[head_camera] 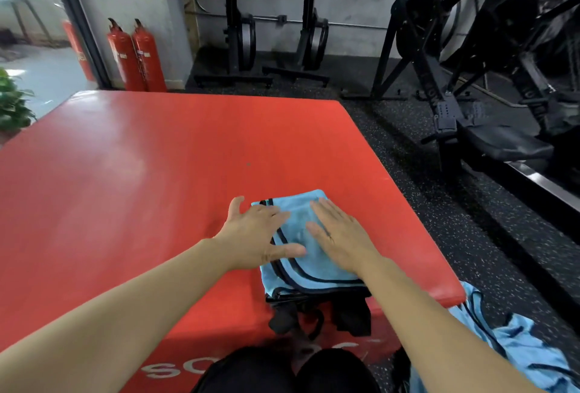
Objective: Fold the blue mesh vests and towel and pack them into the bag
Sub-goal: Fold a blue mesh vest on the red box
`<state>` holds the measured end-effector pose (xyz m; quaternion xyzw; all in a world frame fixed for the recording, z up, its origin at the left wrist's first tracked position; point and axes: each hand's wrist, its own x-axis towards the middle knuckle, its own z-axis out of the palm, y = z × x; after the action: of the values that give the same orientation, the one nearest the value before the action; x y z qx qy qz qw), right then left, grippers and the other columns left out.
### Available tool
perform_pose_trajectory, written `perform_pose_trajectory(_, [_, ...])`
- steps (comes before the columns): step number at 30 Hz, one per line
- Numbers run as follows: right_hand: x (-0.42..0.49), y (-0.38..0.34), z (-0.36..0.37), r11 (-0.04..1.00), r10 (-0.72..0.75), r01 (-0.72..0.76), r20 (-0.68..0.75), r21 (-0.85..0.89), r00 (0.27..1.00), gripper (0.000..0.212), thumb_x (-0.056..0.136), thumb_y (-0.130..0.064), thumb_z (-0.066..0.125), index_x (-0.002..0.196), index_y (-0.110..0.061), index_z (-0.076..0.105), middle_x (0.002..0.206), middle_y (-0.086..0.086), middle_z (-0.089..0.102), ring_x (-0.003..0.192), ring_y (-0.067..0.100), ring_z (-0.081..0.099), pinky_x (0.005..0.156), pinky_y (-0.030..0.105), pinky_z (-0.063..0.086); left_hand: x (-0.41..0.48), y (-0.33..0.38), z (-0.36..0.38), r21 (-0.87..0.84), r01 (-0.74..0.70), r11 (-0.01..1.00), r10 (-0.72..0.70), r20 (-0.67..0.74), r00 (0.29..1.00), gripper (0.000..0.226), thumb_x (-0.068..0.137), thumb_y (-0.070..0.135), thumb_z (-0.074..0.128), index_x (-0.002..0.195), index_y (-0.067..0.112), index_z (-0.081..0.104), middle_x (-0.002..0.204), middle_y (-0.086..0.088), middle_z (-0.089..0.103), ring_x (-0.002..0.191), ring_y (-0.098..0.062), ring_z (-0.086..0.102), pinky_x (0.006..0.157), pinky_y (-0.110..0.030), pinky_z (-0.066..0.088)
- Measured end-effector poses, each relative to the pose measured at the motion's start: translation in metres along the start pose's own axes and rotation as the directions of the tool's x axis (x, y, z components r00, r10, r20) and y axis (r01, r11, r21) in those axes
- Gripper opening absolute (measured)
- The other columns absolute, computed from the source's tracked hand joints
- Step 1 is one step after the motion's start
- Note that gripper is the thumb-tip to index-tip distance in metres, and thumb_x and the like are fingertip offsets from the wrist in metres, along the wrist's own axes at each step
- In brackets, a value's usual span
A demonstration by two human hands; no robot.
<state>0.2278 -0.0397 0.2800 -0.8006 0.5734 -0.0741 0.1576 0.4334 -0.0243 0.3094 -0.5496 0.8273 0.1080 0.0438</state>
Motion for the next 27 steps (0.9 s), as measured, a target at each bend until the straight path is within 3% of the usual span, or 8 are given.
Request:
perform_pose_trajectory(4, [0.023,0.013,-0.028,0.968,0.21,-0.165,-0.247,0.191,0.946,0.029,0.097,-0.025,0.051,0.121,-0.017,0.065,0.112,0.006,0.069,0.116,0.03,0.053,0.097,0.043,0.042,0.034,-0.02,-0.023,-0.295,0.269,0.917,-0.332,-0.189,0.924,0.055,0.094,0.066,0.034,0.13,0.03,0.054,0.122,0.008,0.062,0.121,-0.019,0.052,0.105,-0.048,0.021])
perform_pose_trajectory(8, [0.056,0.013,-0.041,0.908,0.356,-0.341,-0.019,0.245,0.934,0.043,0.083,-0.04,0.066,0.123,-0.025,0.064,0.118,-0.005,0.068,0.122,0.02,0.053,0.108,0.044,0.036,0.06,-0.035,-0.029,-0.242,0.48,0.843,-0.47,0.101,0.877,0.05,0.086,0.061,0.057,0.115,0.02,0.059,0.112,0.006,0.062,0.11,-0.021,0.054,0.109,-0.052,0.02])
perform_pose_trajectory(11, [0.088,0.034,-0.024,0.862,0.377,-0.404,0.144,0.307,0.915,0.053,0.038,-0.054,0.068,0.087,-0.034,0.071,0.105,-0.004,0.07,0.12,0.026,0.055,0.108,0.052,0.036,0.08,-0.048,-0.03,-0.268,0.486,0.832,-0.428,0.249,0.869,0.037,0.073,0.046,0.076,0.074,0.015,0.055,0.075,0.0,0.057,0.083,-0.028,0.06,0.103,-0.05,0.041])
perform_pose_trajectory(13, [0.105,0.045,-0.019,0.843,0.376,-0.421,0.194,0.334,0.906,0.05,0.026,-0.047,0.069,0.073,-0.029,0.068,0.101,0.002,0.07,0.116,0.029,0.057,0.105,0.05,0.041,0.088,-0.05,-0.032,-0.298,0.469,0.832,-0.385,0.298,0.873,0.03,0.076,0.033,0.078,0.075,0.009,0.06,0.076,-0.004,0.059,0.076,-0.026,0.06,0.084,-0.038,0.051])
perform_pose_trajectory(16, [0.109,0.03,-0.041,0.808,0.348,-0.398,0.195,0.433,0.917,0.023,0.055,-0.015,0.078,0.071,-0.022,0.063,0.089,0.004,0.065,0.099,0.025,0.058,0.084,0.031,0.049,0.099,-0.051,-0.04,-0.5,0.436,0.748,-0.371,0.229,0.9,0.021,0.083,0.015,0.071,0.1,0.004,0.067,0.091,-0.006,0.058,0.083,-0.021,0.05,0.075,-0.031,0.044])
perform_pose_trajectory(21, [0.121,0.03,-0.053,0.677,0.338,-0.387,0.203,0.627,0.919,0.037,0.072,0.004,0.071,0.106,-0.009,0.061,0.09,0.004,0.059,0.085,0.017,0.053,0.067,0.027,0.042,0.108,-0.056,-0.056,-0.752,0.422,0.506,-0.349,0.269,0.898,0.011,0.077,0.012,0.068,0.073,0.017,0.058,0.065,0.001,0.054,0.052,-0.011,0.046,0.055,-0.024,0.029])
perform_pose_trajectory(24, [0.118,0.026,-0.064,0.652,0.326,-0.362,0.185,0.666,0.927,0.04,0.073,0.005,0.072,0.111,-0.007,0.065,0.096,0.007,0.063,0.083,0.014,0.056,0.065,0.022,0.043,0.105,-0.049,-0.063,-0.786,0.328,0.524,-0.367,0.139,0.92,0.02,0.081,0.013,0.076,0.099,0.009,0.071,0.09,-0.003,0.063,0.076,-0.011,0.053,0.069,-0.024,0.039])
perform_pose_trajectory(27, [0.105,0.022,-0.076,0.723,0.269,-0.263,0.09,0.638,0.959,0.024,0.073,0.009,0.069,0.085,-0.012,0.065,0.08,0.004,0.056,0.077,0.017,0.05,0.062,0.024,0.039,0.098,-0.043,-0.064,-0.751,0.225,0.621,-0.35,-0.01,0.937,0.022,0.077,0.015,0.08,0.098,0.012,0.074,0.092,-0.003,0.068,0.087,-0.017,0.059,0.074,-0.025,0.045])
